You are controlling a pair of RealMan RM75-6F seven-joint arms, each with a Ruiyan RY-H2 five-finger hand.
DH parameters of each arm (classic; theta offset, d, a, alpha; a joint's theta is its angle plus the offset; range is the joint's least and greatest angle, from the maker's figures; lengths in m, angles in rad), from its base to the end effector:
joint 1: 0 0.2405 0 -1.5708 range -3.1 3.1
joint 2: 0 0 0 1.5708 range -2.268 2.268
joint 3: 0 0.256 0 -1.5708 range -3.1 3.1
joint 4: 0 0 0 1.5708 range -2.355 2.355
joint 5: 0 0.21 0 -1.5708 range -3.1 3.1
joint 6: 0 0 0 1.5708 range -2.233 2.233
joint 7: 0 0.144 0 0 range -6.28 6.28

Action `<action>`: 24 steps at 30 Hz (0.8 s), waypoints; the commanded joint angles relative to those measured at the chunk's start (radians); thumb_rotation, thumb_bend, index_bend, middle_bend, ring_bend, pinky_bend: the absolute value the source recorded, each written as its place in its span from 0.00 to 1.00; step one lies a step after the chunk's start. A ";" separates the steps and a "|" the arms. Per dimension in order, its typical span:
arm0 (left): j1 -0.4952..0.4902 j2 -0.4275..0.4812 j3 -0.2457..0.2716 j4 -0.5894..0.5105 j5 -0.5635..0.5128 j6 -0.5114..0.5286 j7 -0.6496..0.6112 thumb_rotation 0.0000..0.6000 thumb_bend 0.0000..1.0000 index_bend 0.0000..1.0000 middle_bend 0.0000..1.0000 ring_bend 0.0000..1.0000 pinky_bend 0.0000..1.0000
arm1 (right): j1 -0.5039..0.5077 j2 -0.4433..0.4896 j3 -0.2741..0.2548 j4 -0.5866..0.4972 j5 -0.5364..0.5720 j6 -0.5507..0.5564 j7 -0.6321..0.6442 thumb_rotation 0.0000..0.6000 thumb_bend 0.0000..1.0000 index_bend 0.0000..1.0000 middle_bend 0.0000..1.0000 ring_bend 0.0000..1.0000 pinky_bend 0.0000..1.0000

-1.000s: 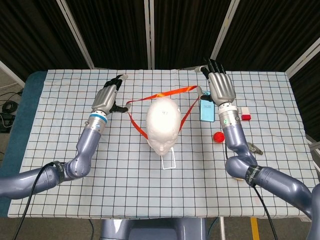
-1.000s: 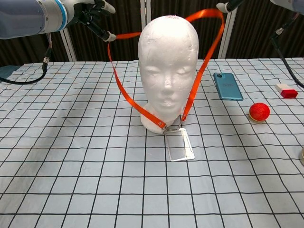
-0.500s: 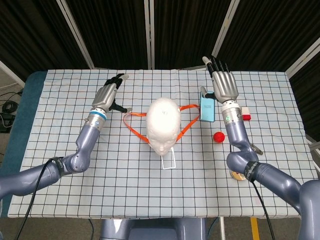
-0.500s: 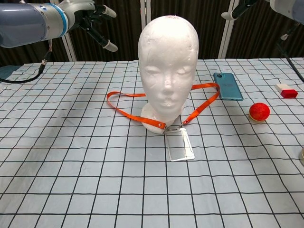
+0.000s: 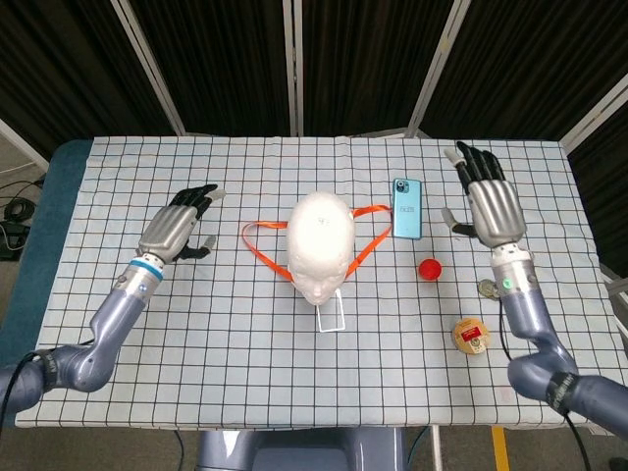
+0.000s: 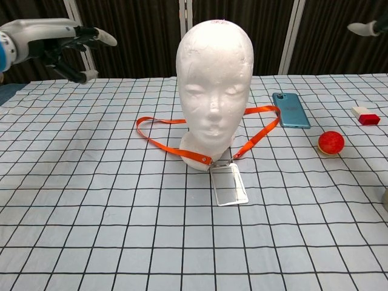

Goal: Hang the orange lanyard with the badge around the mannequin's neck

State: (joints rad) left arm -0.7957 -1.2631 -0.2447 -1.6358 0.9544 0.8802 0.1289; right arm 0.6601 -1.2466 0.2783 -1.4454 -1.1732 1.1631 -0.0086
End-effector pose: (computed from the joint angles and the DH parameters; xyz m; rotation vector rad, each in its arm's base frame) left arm -0.1429 0.3771 0.0701 -1.7192 -1.1548 -1.0160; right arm -0.1934 -0.3885 0.1449 1.4491 -0.8191 1.1666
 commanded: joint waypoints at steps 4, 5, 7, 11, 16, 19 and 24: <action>0.133 0.159 0.153 -0.163 0.237 0.030 -0.054 1.00 1.00 0.00 0.00 0.00 0.00 | -0.198 0.111 -0.158 -0.132 -0.165 0.178 0.020 1.00 0.29 0.06 0.00 0.00 0.00; 0.144 0.169 0.170 -0.171 0.265 0.034 -0.052 1.00 1.00 0.00 0.00 0.00 0.00 | -0.217 0.115 -0.171 -0.136 -0.176 0.195 0.017 1.00 0.28 0.05 0.00 0.00 0.00; 0.165 0.183 0.203 -0.184 0.324 0.046 -0.055 1.00 1.00 0.00 0.00 0.00 0.00 | -0.253 0.121 -0.196 -0.141 -0.200 0.232 0.012 1.00 0.25 0.03 0.00 0.00 0.00; 0.202 0.183 0.273 -0.180 0.475 0.068 -0.095 1.00 1.00 0.00 0.00 0.00 0.00 | -0.333 0.123 -0.238 -0.153 -0.247 0.320 0.005 1.00 0.19 0.01 0.00 0.00 0.00; 0.197 0.111 0.316 -0.135 0.588 0.049 -0.122 1.00 1.00 0.00 0.00 0.00 0.00 | -0.401 0.119 -0.267 -0.179 -0.279 0.380 -0.017 1.00 0.18 0.01 0.00 0.00 0.00; 0.180 0.060 0.323 -0.113 0.619 0.024 -0.121 1.00 1.00 0.00 0.00 0.00 0.00 | -0.424 0.115 -0.278 -0.193 -0.293 0.400 -0.039 1.00 0.18 0.01 0.00 0.00 0.00; 0.148 -0.033 0.311 -0.075 0.626 -0.022 -0.113 1.00 1.00 0.00 0.00 0.00 0.00 | -0.450 0.104 -0.277 -0.203 -0.290 0.406 -0.051 1.00 0.17 0.02 0.00 0.00 0.00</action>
State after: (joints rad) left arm -0.6317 -1.2683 0.0693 -1.7283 1.5748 0.8811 0.0142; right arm 0.2121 -1.1408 0.0002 -1.6488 -1.4655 1.5696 -0.0577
